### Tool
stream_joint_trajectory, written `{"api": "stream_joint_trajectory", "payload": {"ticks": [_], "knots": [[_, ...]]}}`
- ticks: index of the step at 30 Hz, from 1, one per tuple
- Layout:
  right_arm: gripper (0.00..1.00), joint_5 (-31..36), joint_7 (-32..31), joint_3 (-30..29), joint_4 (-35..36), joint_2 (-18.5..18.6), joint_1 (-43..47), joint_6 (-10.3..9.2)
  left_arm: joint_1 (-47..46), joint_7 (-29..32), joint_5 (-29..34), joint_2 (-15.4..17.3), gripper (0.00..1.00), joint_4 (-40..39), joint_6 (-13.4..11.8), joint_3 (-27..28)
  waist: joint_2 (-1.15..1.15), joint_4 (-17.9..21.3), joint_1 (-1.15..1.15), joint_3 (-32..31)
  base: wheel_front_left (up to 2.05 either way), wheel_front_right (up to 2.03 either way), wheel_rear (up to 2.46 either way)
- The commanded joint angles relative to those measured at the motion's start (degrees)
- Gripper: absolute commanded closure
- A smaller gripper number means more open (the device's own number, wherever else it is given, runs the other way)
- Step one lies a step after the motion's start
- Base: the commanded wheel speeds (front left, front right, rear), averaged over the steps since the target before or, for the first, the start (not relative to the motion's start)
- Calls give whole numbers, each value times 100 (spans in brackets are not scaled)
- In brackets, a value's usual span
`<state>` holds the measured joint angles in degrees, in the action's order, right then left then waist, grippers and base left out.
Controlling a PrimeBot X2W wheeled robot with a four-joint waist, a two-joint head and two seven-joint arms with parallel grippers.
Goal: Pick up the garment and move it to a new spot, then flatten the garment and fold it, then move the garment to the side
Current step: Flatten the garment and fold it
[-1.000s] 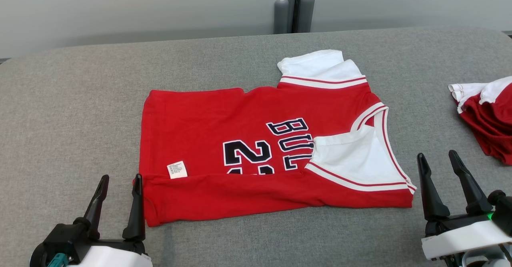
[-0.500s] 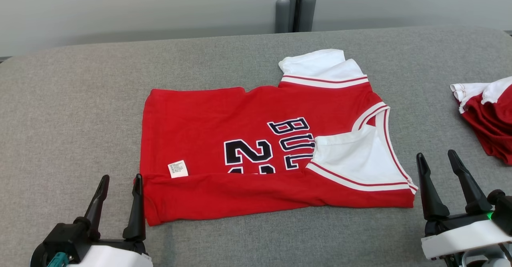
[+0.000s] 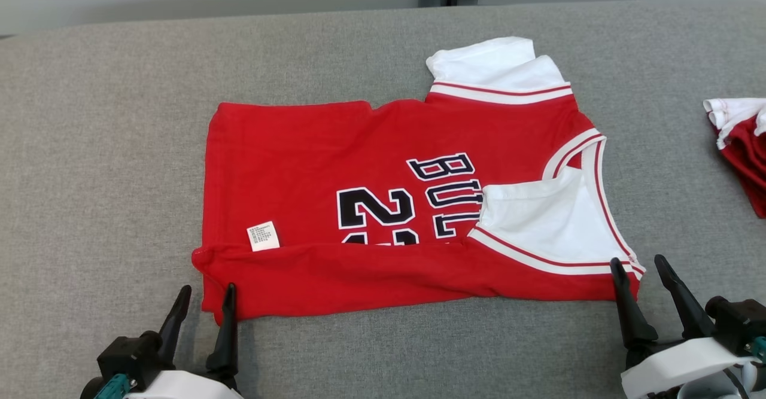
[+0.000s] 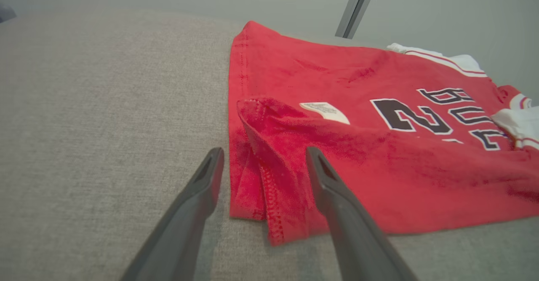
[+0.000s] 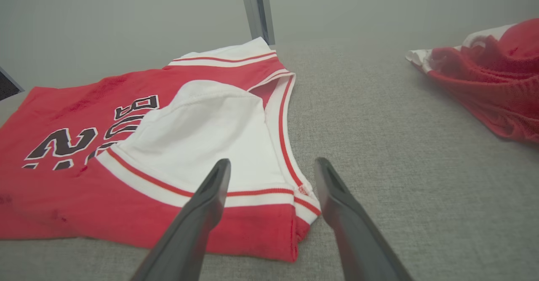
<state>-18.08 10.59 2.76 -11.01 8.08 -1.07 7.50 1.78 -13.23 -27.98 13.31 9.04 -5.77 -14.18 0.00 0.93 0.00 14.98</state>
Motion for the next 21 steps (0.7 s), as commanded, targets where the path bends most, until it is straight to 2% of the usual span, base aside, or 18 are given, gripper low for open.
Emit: {"api": "stream_joint_trajectory", "payload": {"ticks": [1,12,13,14,15,16,17,21], "knots": [[0,-40,53,12,-102,53,-127,-1,-161,-34,-53,-28,0,102,67,-9,0,-18,0,105,0,0,0],[0,-260,73,128,-1047,17,-465,-1,-367,79,-287,-135,0,854,209,-53,0,-40,0,257,0,0,0],[0,-273,61,165,-1110,-10,-499,-1,-388,73,-307,-138,38,887,220,-52,0,-40,0,256,0,0,0],[0,-288,72,185,-1156,-15,-531,-1,-413,73,-302,-135,47,921,229,-50,0,-41,0,255,0,0,0],[53,-332,68,209,-1193,-29,-551,-1,-433,69,-300,-126,92,946,250,-59,0,-41,0,252,0,0,0],[87,-362,46,234,-1233,-33,-565,-1,-443,80,-313,-119,100,962,267,-68,0,-41,0,251,0,0,0],[100,-387,49,259,-1271,-17,-593,-1,-451,85,-326,-109,100,967,277,-69,0,-41,0,250,0,0,0],[100,-512,107,277,-1214,37,-624,-3,-440,83,-307,33,100,867,293,-32,0,-49,0,196,0,0,0]]}}
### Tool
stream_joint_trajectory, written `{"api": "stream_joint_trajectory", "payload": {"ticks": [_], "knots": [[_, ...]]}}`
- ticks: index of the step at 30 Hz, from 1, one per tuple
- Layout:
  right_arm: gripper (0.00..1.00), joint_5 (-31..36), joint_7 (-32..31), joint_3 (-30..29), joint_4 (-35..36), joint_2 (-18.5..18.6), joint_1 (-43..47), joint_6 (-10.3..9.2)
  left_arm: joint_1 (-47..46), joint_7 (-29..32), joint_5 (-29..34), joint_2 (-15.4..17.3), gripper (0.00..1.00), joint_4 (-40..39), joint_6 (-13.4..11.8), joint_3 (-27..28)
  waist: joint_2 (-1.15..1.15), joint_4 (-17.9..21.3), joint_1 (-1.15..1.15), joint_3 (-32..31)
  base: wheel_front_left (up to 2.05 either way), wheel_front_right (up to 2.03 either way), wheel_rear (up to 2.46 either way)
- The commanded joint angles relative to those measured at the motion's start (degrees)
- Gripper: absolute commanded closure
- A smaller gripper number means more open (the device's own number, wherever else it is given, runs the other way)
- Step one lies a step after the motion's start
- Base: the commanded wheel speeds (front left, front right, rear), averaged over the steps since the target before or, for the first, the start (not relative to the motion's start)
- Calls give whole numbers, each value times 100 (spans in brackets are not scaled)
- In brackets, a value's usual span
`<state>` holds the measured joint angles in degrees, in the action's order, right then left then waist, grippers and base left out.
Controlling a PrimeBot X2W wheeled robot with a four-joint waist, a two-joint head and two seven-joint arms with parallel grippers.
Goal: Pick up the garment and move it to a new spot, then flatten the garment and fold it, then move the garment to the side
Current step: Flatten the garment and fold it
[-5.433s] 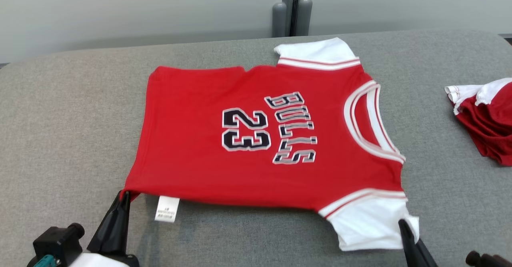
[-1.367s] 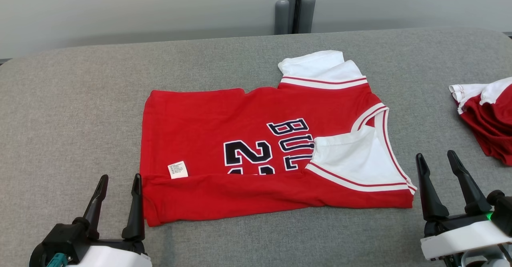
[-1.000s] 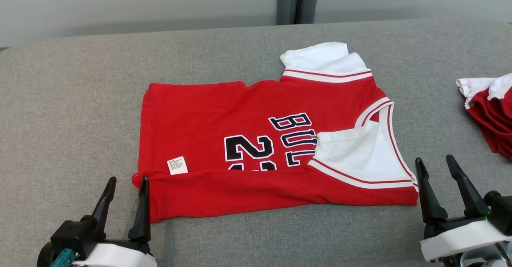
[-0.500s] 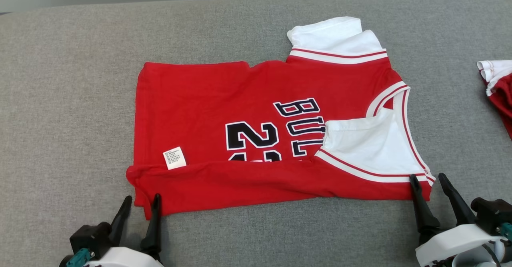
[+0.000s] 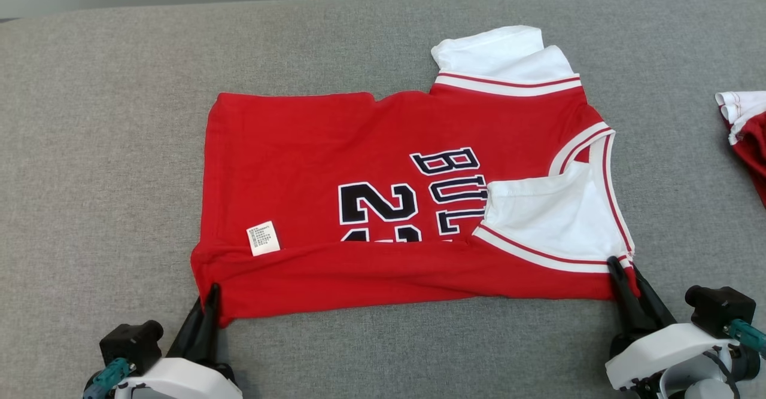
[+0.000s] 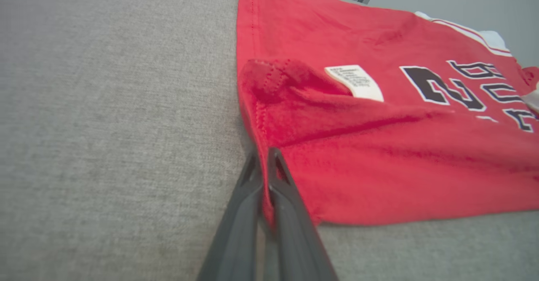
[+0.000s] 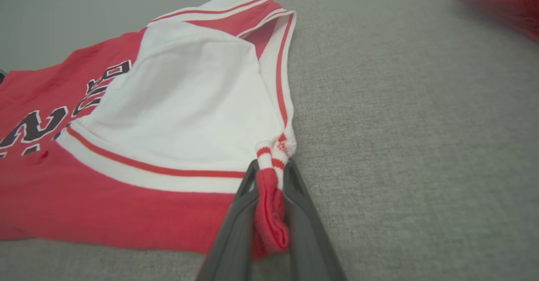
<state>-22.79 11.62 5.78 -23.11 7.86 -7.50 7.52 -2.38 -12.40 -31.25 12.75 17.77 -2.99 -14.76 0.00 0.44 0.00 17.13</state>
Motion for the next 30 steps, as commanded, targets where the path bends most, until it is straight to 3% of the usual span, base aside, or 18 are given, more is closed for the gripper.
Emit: {"api": "stream_joint_trajectory", "payload": {"ticks": [1,11,20,25,26,27,28,30], "knots": [[100,-63,-5,-15,47,73,37,-4,-6,-12,52,116,100,-51,-11,35,0,2,0,-50,0,0,0],[100,-70,-266,-145,660,144,609,-4,497,318,28,305,100,-739,-208,-5,0,-4,0,-442,0,0,0],[100,52,-631,-419,1081,-132,1482,-4,1280,670,-150,362,100,-1151,-414,-49,0,13,0,-887,0,0,0],[100,75,-769,-456,1156,-233,1744,-4,1499,757,-236,361,99,-1135,-407,-81,0,13,0,-940,0,0,0],[100,47,-813,-453,1163,-253,1758,-3,1506,779,-232,363,68,-1096,-435,-85,0,13,0,-942,0,0,0],[63,32,-818,-458,1177,-266,1762,-4,1496,781,-227,357,0,-1073,-454,-95,0,14,0,-939,0,0,0],[0,35,-837,-462,1188,-275,1751,-4,1452,747,-198,358,0,-1077,-441,-110,0,15,0,-932,0,0,0],[0,87,-764,-492,1266,-283,1677,-3,1343,626,-154,338,0,-1089,-442,-91,0,15,0,-923,0,0,0]]}}
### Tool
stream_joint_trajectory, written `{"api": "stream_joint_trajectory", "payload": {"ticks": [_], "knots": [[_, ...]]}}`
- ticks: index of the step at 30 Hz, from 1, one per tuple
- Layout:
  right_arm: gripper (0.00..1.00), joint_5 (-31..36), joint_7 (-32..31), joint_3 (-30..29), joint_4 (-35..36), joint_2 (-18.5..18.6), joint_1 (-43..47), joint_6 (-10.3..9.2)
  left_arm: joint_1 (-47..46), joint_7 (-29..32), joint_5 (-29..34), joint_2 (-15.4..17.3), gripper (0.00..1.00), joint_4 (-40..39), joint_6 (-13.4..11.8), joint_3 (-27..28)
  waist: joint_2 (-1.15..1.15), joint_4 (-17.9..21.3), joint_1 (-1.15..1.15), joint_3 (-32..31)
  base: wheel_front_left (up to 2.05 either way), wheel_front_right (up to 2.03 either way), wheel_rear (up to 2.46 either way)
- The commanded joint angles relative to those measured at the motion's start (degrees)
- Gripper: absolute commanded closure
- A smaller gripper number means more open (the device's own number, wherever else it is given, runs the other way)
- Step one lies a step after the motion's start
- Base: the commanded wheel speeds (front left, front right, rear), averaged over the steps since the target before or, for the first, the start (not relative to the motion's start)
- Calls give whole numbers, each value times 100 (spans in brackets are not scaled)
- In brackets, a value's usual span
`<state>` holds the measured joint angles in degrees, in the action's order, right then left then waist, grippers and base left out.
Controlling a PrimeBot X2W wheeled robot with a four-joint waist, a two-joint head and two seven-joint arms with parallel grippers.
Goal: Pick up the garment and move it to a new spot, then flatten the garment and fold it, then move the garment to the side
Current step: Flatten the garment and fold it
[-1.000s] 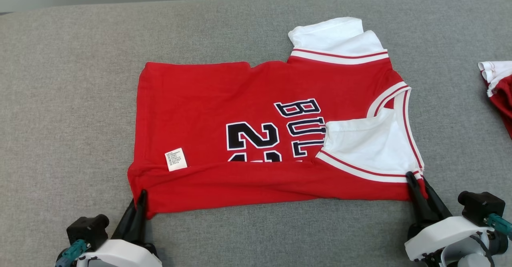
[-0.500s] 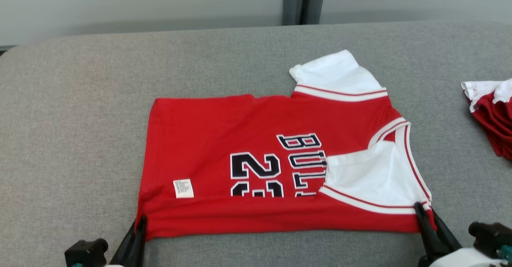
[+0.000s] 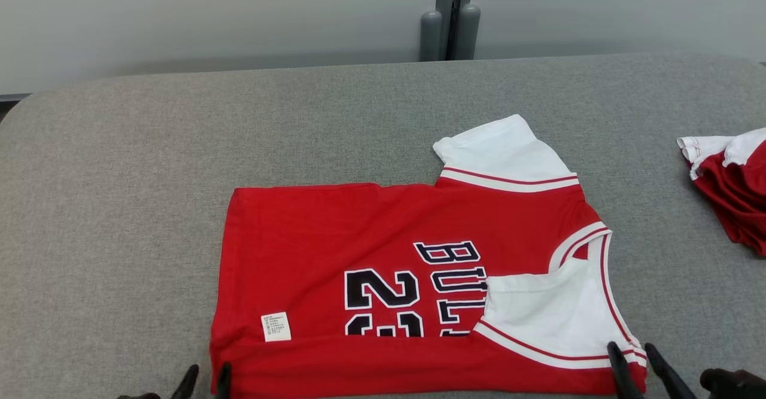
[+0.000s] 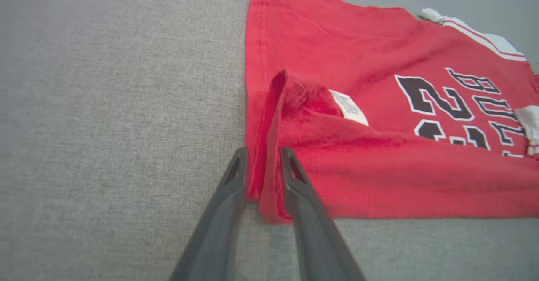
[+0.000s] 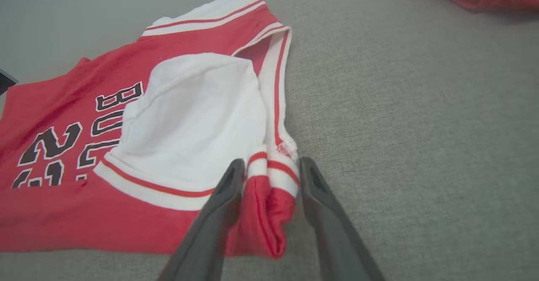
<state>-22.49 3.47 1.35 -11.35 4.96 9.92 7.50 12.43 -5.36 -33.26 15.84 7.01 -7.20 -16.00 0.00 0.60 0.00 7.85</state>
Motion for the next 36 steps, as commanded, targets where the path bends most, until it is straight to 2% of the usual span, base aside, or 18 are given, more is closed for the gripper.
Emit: {"api": "stream_joint_trajectory", "payload": {"ticks": [1,6,11,18,30,36], "knots": [[0,67,96,-74,122,2,-97,-1,-178,-172,69,9,0,-53,-31,59,0,1,0,8,0,0,0],[0,155,408,-228,510,32,-261,-1,-445,-675,185,-95,0,-214,-56,185,0,3,0,15,0,0,0],[0,328,493,-348,963,83,-509,-1,-731,-875,442,-74,0,-365,-100,267,0,34,0,-16,0,0,0],[0,494,337,-437,1343,95,-640,-1,-947,-849,626,109,0,-511,-139,277,0,25,0,-1,0,0,0],[0,525,254,-490,1483,26,-624,-1,-989,-803,585,127,0,-537,-192,272,0,4,0,54,0,0,0],[0,458,206,-438,1597,96,-865,-1,-1446,-824,595,171,0,-623,-54,286,0,-19,0,367,0,0,0]]}}
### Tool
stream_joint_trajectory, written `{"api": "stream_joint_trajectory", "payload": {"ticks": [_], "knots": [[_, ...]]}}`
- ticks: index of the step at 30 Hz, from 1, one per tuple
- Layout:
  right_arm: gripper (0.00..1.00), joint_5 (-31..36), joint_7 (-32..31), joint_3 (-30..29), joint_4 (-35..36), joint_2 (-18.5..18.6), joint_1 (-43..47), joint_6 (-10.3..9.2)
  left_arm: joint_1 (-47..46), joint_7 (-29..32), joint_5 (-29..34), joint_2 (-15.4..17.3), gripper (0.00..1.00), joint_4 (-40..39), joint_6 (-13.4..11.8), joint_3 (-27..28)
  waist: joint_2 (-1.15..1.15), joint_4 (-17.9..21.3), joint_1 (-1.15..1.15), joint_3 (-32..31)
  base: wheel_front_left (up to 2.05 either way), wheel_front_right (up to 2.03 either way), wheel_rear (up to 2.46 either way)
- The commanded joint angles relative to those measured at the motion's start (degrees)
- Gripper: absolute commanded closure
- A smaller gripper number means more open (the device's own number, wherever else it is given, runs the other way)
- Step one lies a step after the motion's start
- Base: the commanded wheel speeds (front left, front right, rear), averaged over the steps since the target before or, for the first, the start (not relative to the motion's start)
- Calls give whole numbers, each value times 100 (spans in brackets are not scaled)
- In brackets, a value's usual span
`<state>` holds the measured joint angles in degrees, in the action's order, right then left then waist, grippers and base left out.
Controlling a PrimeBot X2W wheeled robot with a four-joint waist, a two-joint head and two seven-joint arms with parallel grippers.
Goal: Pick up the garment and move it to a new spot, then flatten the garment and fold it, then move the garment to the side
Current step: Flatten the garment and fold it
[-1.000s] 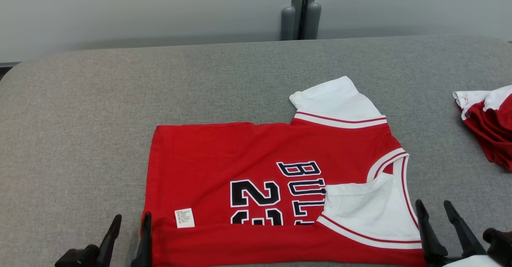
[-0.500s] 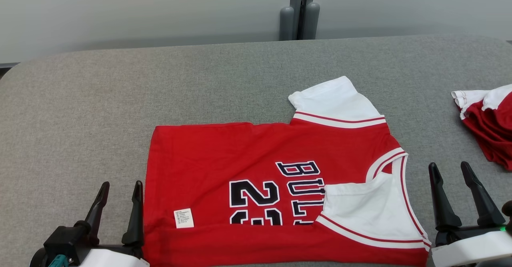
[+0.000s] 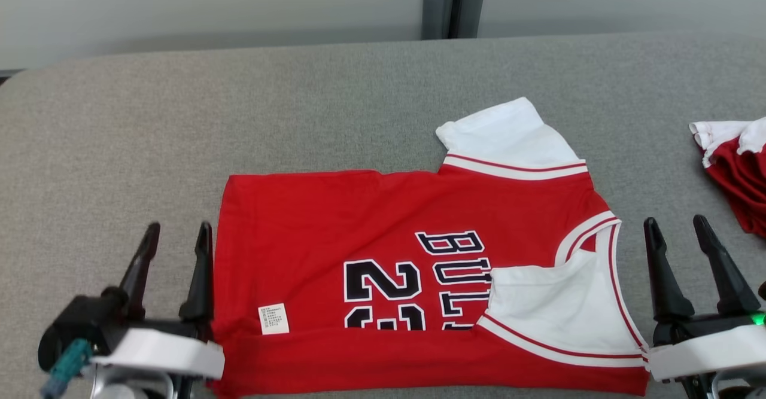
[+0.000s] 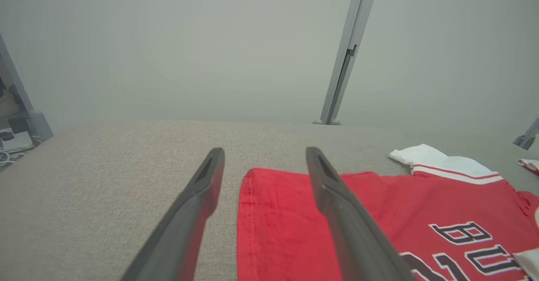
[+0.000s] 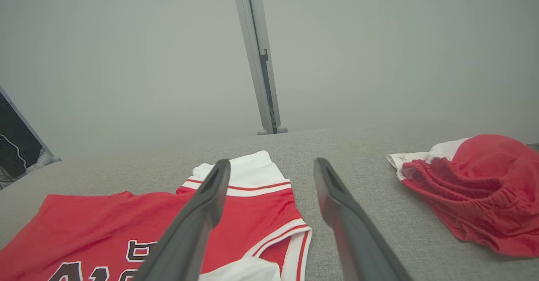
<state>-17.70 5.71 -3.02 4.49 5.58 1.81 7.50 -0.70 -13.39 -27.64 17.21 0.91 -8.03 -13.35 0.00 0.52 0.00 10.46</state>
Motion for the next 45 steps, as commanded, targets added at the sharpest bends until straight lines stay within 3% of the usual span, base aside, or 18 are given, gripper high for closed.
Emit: {"api": "stream_joint_trajectory", "payload": {"ticks": [1,8,16,22,23,24,27,28,39,45], "knots": [[0,-30,-14,11,42,48,-101,-1,-252,5,41,50,0,-15,48,13,0,-10,0,184,0,0,0],[0,-102,-44,117,162,139,-446,-1,-1277,503,-164,155,0,506,419,-94,0,46,0,720,0,0,0],[0,-204,14,347,103,212,-836,-1,-2387,1057,-496,222,0,1917,944,-163,0,185,0,1333,0,0,0],[0,-256,153,497,-72,207,-1024,-1,-2776,1216,-647,210,0,2734,1138,-184,0,294,0,1495,0,0,0],[0,-255,186,493,-109,213,-1052,-1,-2805,1249,-680,172,9,2899,1197,-229,0,297,0,1512,0,0,0],[0,-255,186,493,-109,213,-1052,-1,-2805,1249,-680,172,9,2899,1197,-229,0,297,0,1512,0,0,0],[0,-277,213,450,-211,260,-1087,-1,-2844,1191,-694,114,86,3009,1270,-315,0,263,0,1512,0,0,0],[0,-284,203,443,-244,281,-1107,-1,-2856,1168,-693,95,100,3042,1285,-338,0,250,0,1509,0,0,0],[0,-326,102,391,-782,828,-1866,-1,-3157,602,-540,-16,100,3009,1387,-507,0,64,0,1582,0,0,0],[0,-522,-20,415,-1217,1170,-2638,-1,-3344,537,-471,-145,100,2740,1411,-697,0,-264,0,1876,0,0,0]]}}
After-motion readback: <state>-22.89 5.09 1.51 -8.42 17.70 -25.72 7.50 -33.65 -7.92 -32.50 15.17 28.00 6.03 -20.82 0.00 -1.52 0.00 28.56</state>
